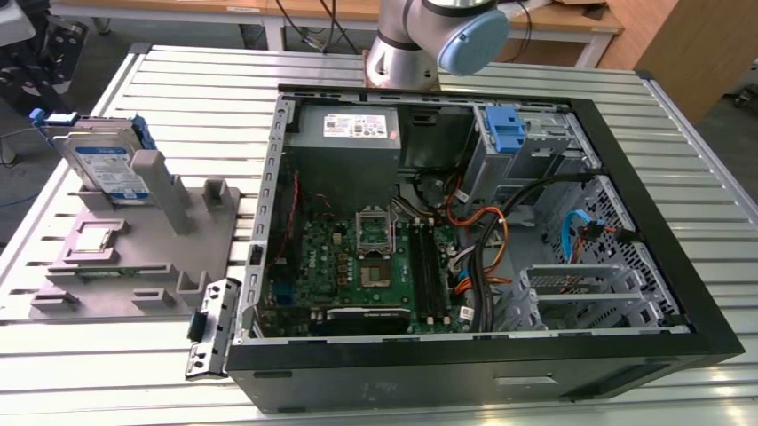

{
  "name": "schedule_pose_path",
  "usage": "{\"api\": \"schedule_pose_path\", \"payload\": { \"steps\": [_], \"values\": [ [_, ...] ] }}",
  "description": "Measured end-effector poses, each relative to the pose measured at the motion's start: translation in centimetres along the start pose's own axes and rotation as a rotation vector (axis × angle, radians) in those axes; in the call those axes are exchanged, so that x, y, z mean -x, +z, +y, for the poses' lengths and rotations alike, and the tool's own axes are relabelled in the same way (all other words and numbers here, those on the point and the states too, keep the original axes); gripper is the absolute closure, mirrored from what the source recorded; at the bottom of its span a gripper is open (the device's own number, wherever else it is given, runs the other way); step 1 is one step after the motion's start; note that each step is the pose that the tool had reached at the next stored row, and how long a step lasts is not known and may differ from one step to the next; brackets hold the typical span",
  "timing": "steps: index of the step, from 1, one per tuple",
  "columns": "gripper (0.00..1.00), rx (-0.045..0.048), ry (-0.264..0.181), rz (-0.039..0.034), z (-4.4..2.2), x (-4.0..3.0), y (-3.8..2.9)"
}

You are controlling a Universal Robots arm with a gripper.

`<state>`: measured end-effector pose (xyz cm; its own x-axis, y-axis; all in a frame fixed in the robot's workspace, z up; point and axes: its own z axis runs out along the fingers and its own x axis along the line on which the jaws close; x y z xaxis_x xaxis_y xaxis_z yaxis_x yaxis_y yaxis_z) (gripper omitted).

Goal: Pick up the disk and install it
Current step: 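Pick up the disk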

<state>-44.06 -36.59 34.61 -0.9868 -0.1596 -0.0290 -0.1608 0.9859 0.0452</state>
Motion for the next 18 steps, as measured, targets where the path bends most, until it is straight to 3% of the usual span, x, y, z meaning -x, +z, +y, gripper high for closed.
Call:
{"api": "schedule_pose_path", "payload": {
  "steps": [18],
  "values": [
    [0.89, 0.0015, -0.05, 0.0022, 0.05, -0.32, 0.04]
  ]
}}
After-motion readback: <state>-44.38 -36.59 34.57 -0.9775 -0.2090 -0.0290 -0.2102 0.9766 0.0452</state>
